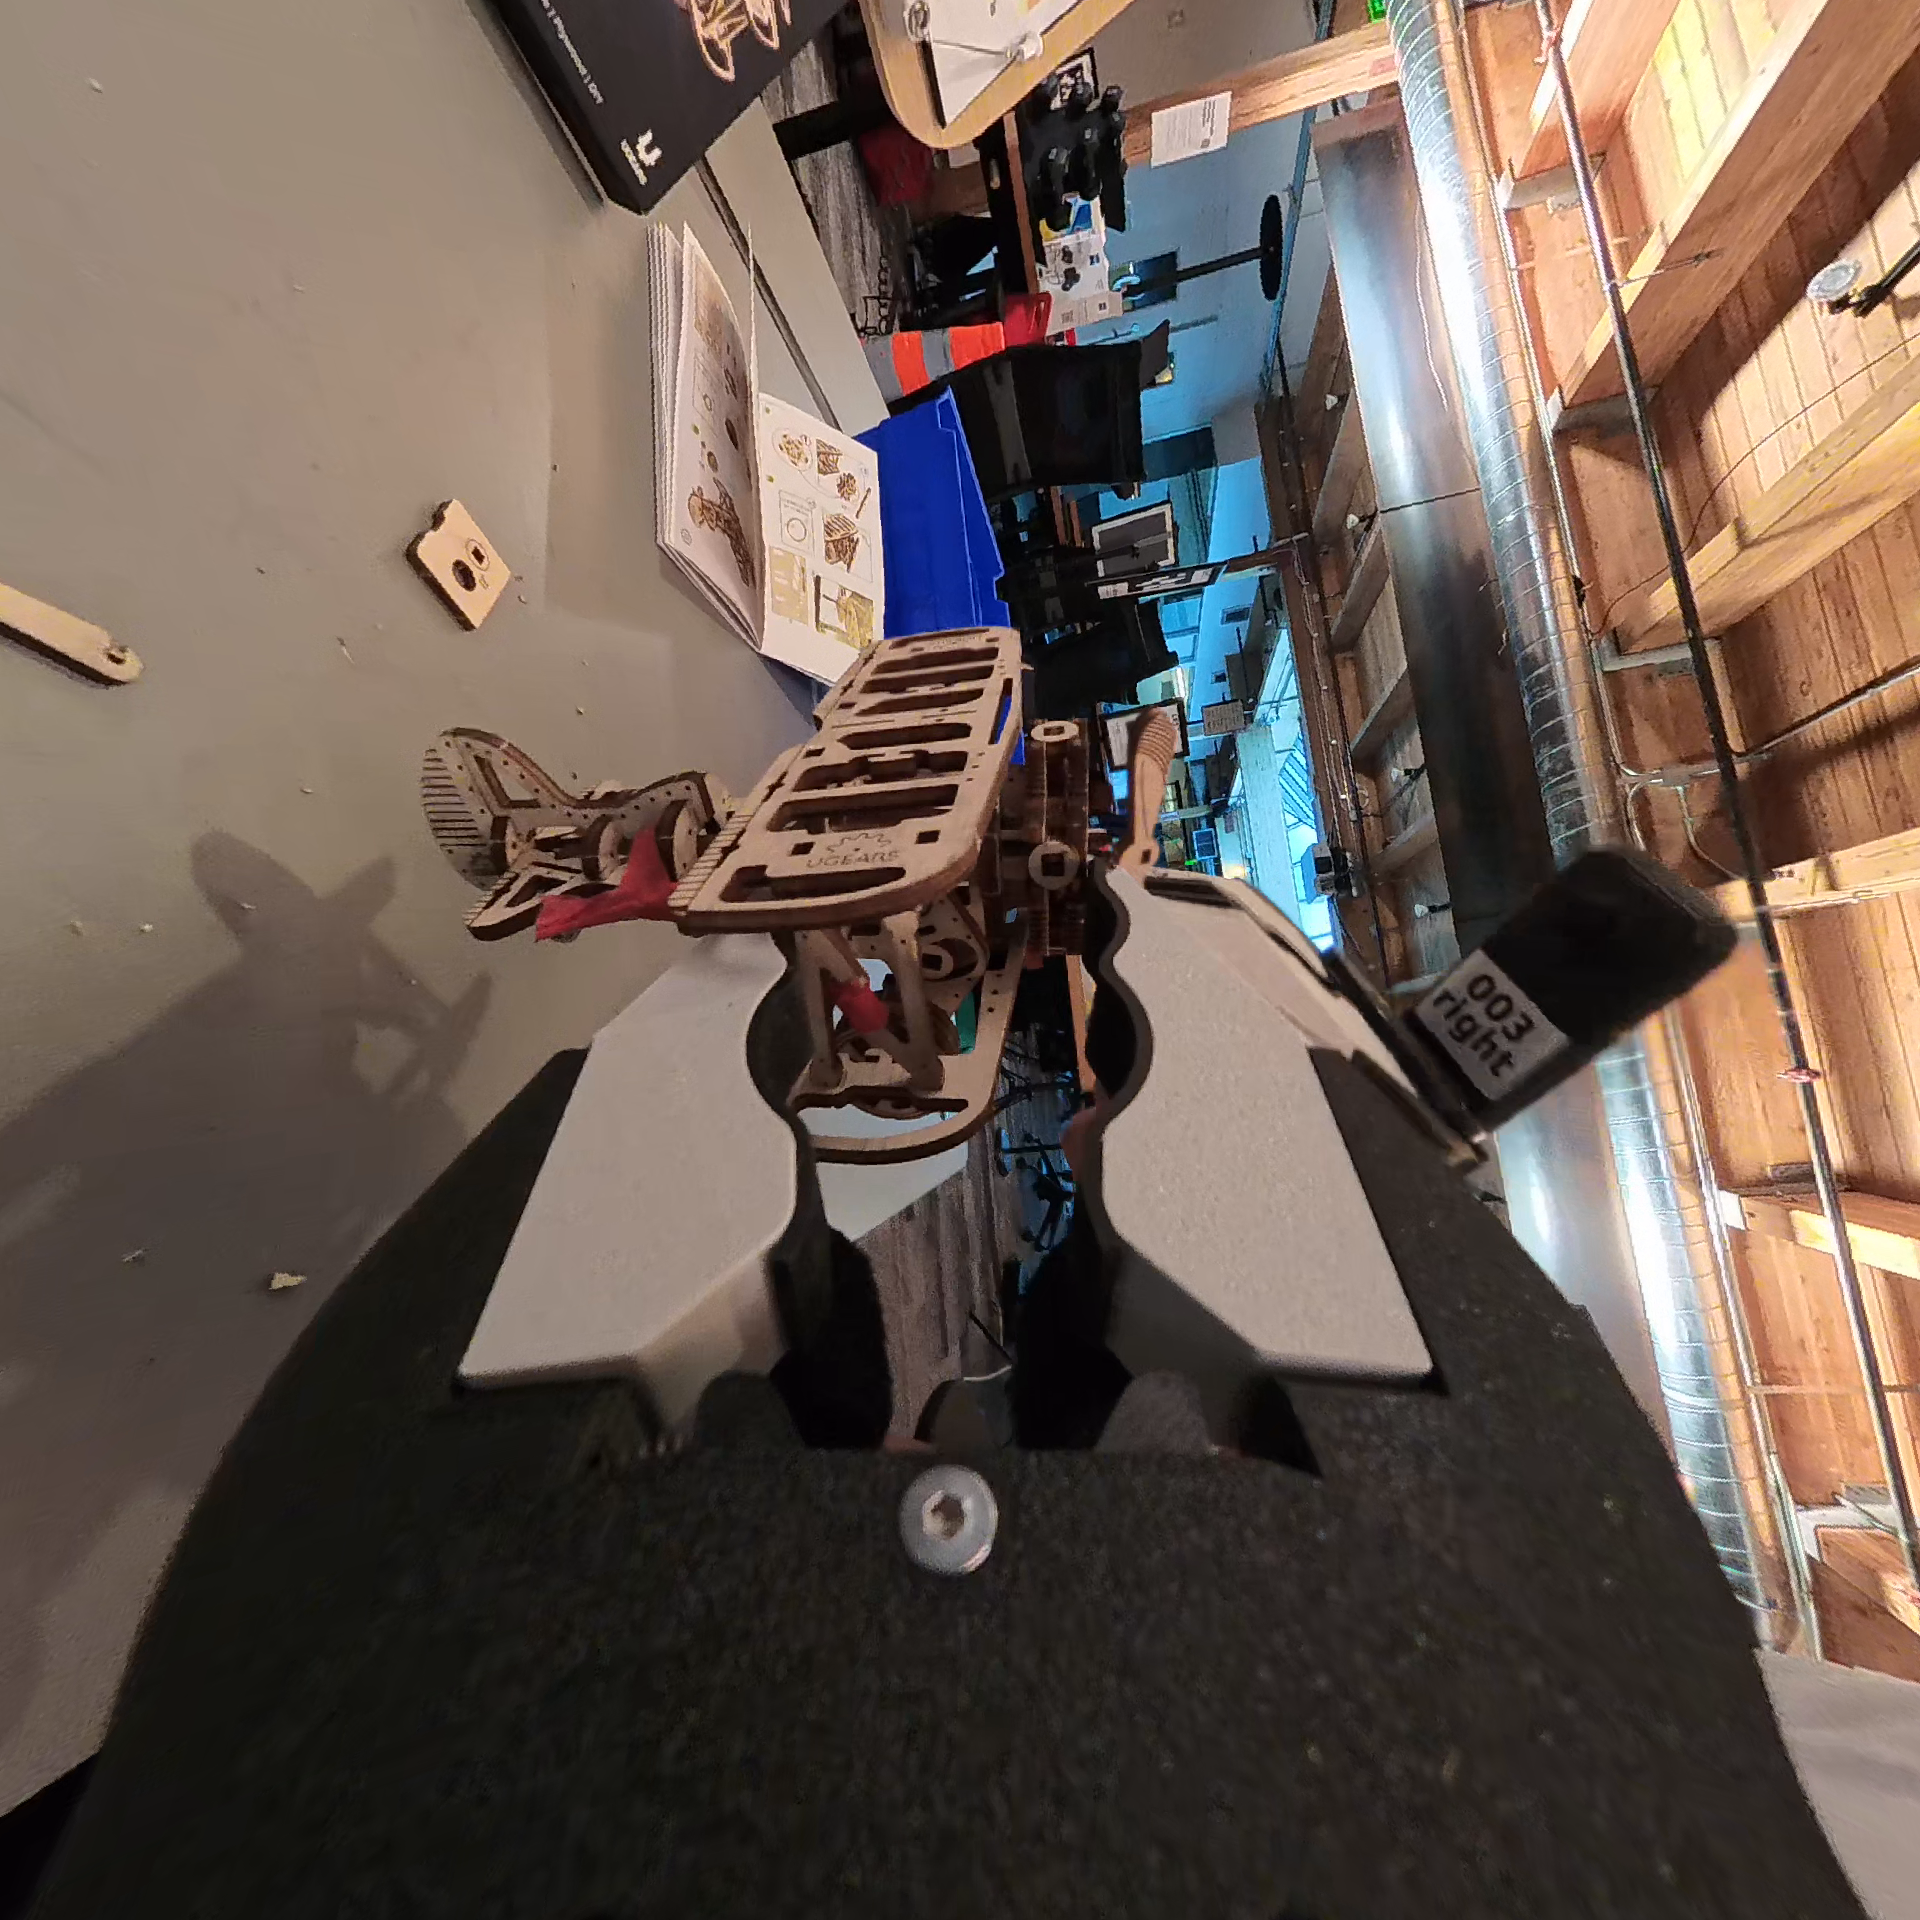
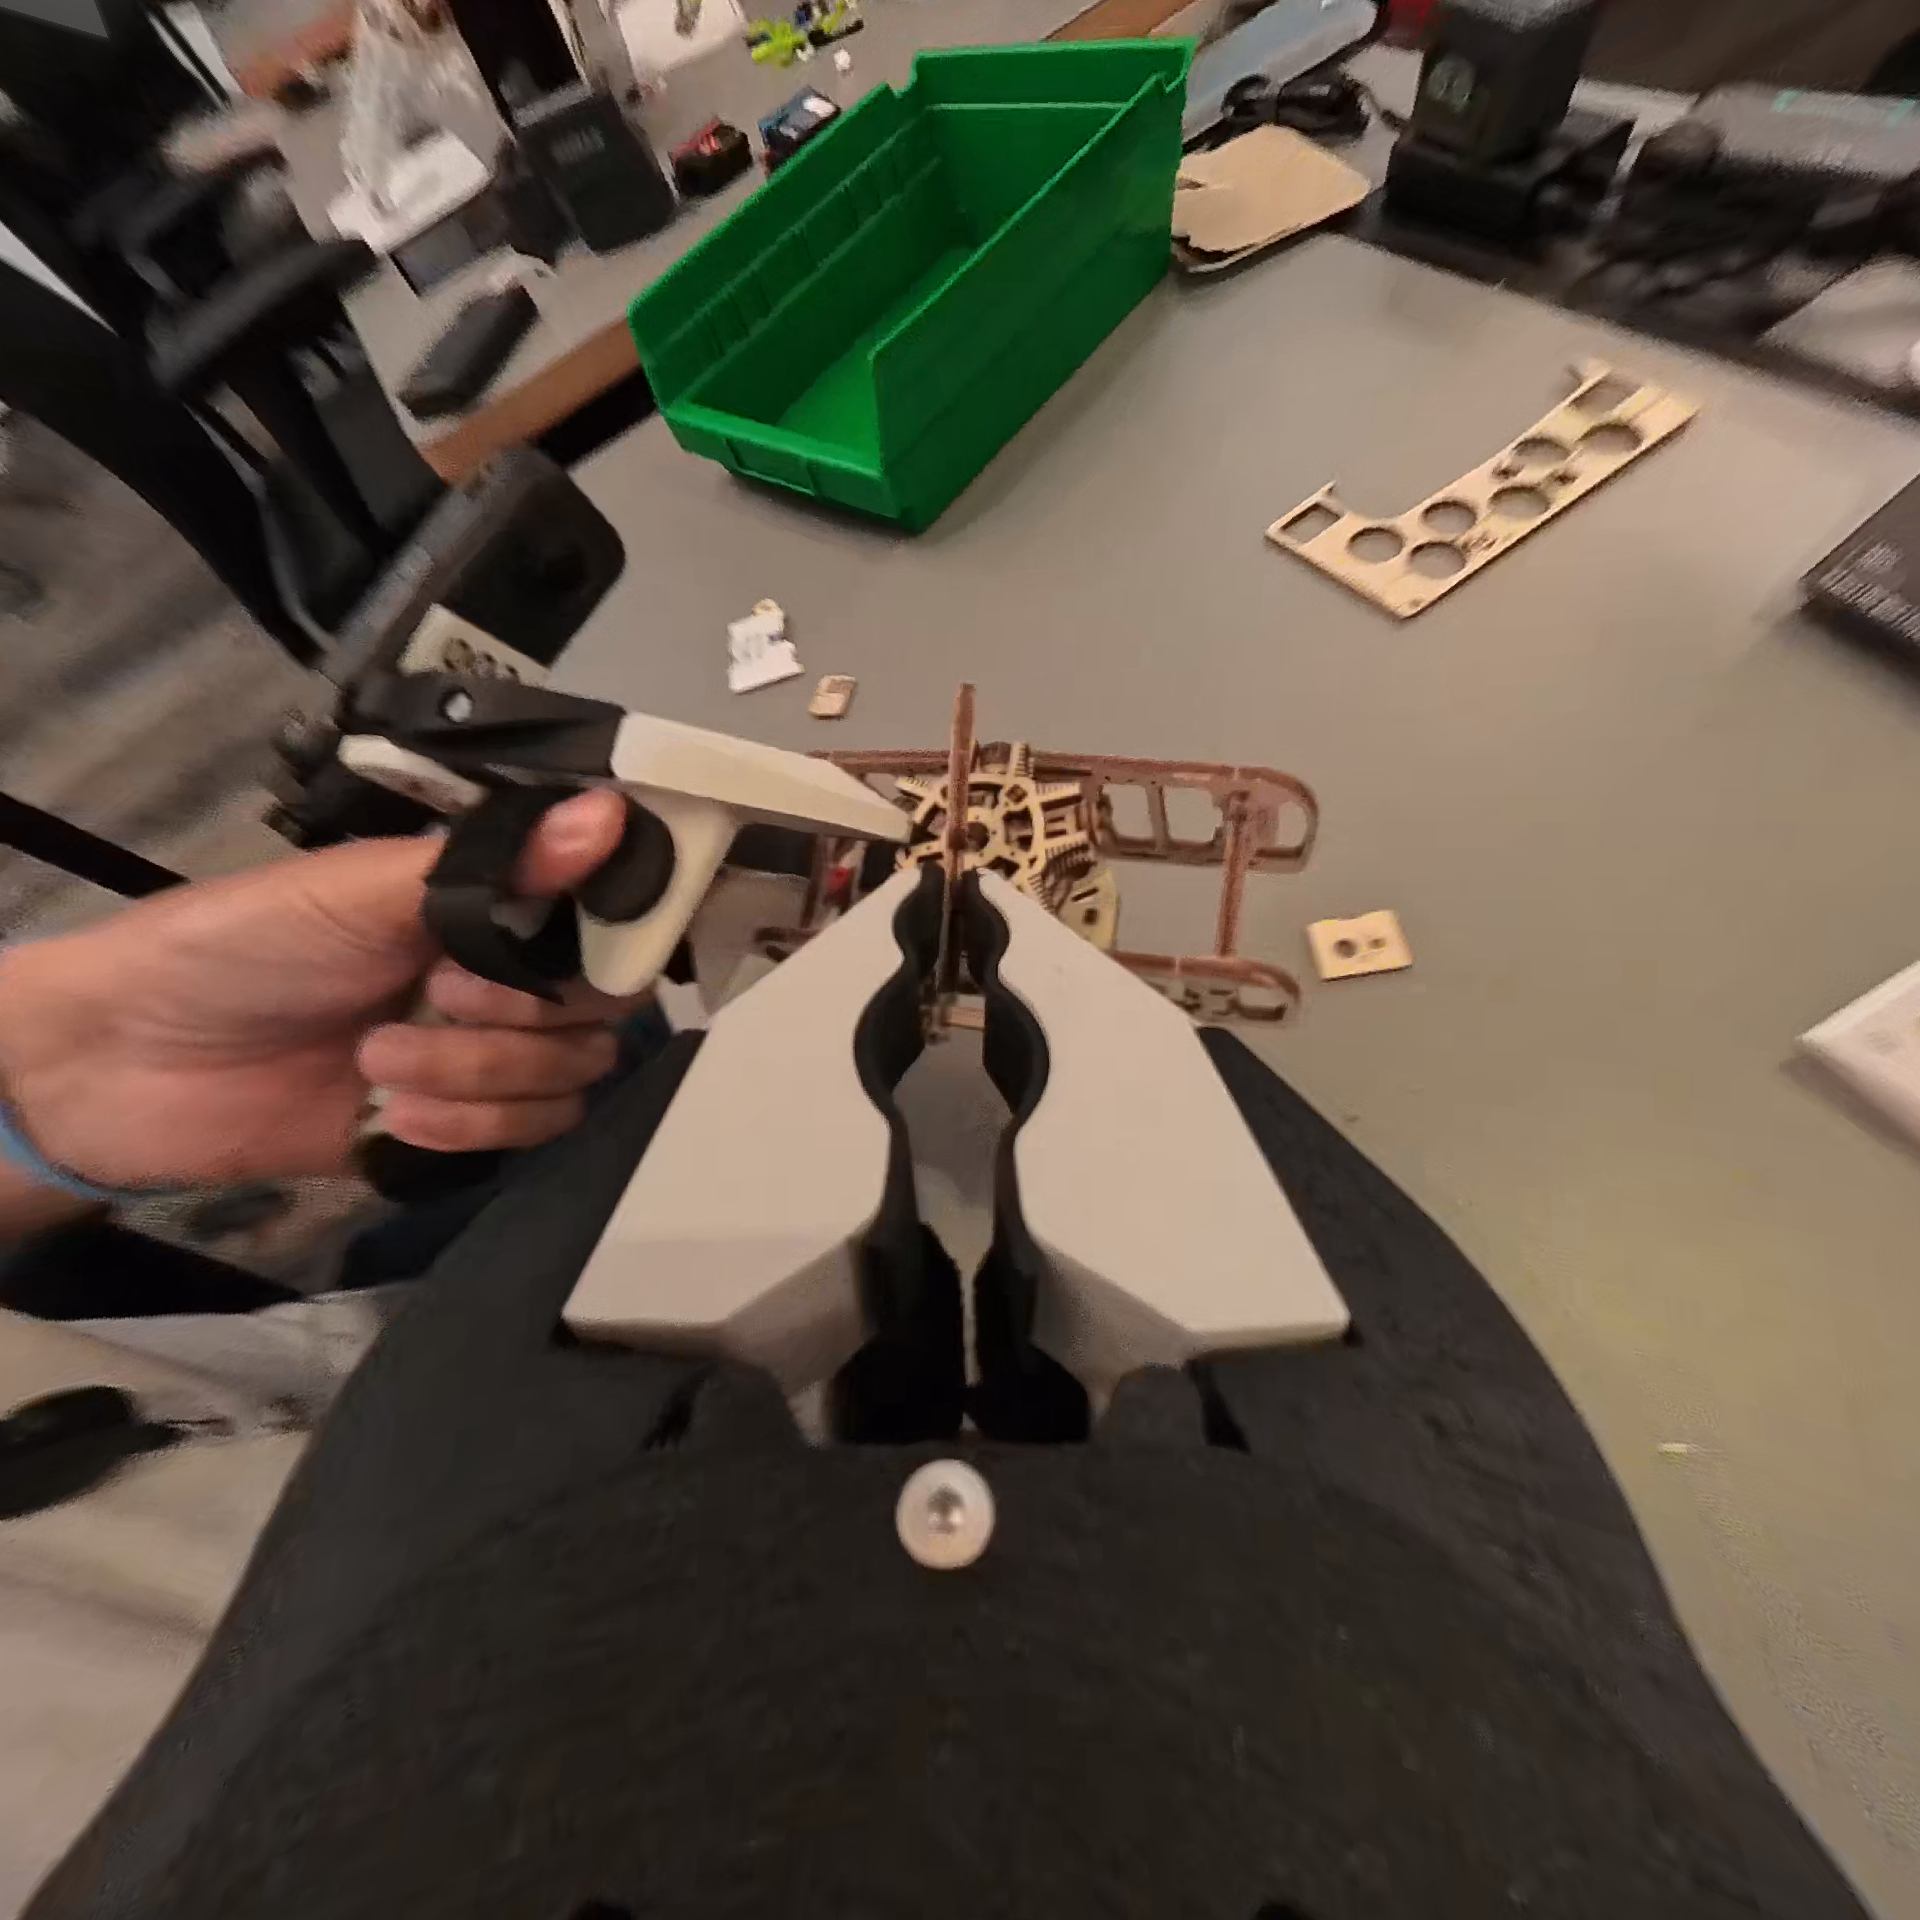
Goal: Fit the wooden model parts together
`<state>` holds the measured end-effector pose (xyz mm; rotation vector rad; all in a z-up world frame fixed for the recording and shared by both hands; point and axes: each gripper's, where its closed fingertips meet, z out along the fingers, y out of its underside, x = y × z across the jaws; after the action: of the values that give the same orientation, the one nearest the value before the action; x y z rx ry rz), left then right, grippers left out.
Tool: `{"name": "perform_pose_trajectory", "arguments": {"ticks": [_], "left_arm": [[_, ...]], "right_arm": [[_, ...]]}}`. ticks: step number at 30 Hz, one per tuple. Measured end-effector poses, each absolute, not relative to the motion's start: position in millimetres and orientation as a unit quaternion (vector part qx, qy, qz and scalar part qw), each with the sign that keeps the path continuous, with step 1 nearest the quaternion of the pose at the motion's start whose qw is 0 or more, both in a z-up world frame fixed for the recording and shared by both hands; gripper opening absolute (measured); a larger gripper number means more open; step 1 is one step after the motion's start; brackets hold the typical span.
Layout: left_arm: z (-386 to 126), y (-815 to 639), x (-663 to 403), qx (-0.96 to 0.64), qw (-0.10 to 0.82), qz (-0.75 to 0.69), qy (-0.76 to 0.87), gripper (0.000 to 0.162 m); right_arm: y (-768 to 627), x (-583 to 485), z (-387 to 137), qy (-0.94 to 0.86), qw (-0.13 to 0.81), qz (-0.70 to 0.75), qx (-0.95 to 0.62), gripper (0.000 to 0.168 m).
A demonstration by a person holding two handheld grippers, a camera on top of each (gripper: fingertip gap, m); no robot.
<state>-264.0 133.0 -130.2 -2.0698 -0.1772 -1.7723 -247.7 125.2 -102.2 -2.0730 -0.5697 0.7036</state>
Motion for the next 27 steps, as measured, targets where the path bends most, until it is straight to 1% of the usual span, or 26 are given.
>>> {"name": "perform_pose_trajectory", "arguments": {"ticks": [4,8,10,16,17,21,23,24,25,27], "left_arm": [[-130.2,132.3,-264.2,-0.742,0.211,-0.634,-0.06,0.048],[-130.8,130.2,-262.6,-0.745,0.216,-0.629,-0.055,0.049],[-131.2,129.7,-262.0,-0.744,0.213,-0.631,-0.058,0.048],[-132.1,129.8,-259.8,-0.742,0.201,-0.636,-0.066,0.049],[-131.7,129.9,-259.5,-0.741,0.199,-0.638,-0.068,0.048],[-130.9,130.9,-260.0,-0.741,0.196,-0.639,-0.07,0.048],[-129.8,131.4,-260.5,-0.739,0.192,-0.642,-0.071,0.048],[-129.7,131.8,-261.1,-0.738,0.19,-0.643,-0.074,0.053],[-130.2,131.8,-261.6,-0.739,0.187,-0.643,-0.075,0.049],[-130.0,131.1,-262.0,-0.739,0.181,-0.644,-0.075,0.049]], "right_arm": [[118.5,-253.1,-103.6,-0.147,0.351,0.399,-0.834,0.002],[123.0,-249.4,-106.4,-0.099,0.33,0.431,-0.834,0.003],[123.7,-249.0,-106.6,-0.104,0.332,0.422,-0.837,0.003],[125.7,-247.2,-108.0,-0.167,0.363,0.334,-0.854,0.004],[126.0,-247.7,-106.3,-0.179,0.373,0.323,-0.851,0.009],[128.5,-242.8,-99.4,-0.242,0.432,0.249,-0.832,0.017],[128.3,-238.3,-94.1,-0.282,0.47,0.199,-0.813,0.02],[126.1,-237.2,-92.7,-0.313,0.487,0.17,-0.797,0.02],[124.7,-233.6,-93.4,-0.343,0.501,0.13,-0.784,0.02],[121.2,-228.3,-95.4,-0.396,0.524,0.053,-0.752,0.016]]}}
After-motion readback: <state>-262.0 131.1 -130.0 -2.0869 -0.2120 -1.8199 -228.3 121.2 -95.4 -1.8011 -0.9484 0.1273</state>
